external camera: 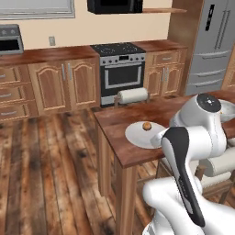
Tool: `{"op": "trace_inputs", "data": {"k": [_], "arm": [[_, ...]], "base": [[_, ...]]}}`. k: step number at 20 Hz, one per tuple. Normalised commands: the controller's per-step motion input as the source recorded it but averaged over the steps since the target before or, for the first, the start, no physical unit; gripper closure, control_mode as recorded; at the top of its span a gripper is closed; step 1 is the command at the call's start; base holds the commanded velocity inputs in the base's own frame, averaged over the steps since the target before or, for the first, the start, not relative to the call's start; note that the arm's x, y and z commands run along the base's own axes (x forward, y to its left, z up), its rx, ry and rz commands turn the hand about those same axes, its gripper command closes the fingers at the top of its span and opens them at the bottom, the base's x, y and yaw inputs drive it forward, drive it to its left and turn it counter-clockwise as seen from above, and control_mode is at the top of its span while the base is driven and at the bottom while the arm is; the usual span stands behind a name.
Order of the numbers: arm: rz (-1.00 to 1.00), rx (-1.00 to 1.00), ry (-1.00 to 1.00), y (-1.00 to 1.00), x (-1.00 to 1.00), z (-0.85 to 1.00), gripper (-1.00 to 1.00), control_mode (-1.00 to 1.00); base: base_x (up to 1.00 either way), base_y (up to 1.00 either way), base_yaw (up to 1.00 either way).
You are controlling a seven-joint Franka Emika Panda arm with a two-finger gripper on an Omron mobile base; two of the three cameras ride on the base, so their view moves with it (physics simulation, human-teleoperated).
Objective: Take the fruits from the plate on the dining counter and place two fruits in each bowl.
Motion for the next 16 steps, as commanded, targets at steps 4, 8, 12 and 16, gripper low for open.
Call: {"op": "trace_inputs", "data": {"k": [4,8,12,16], "arm": [[0.0,0.0,0.0,0.0,0.0,0.0,-1.0,1.0],[0.0,0.0,0.0,0.0,0.0,0.0,-1.0,1.0],[-0.01,0.0,0.01,-0.09,0.27,0.0,-1.0,-1.0],[-0.19,0.0,0.18,-0.36,0.99,0.0,-1.0,-1.0]], "base": [[0.0,0.0,0.0],[0.0,0.0,0.0],[0.0,0.0,0.0],[0.0,0.0,0.0]]}}
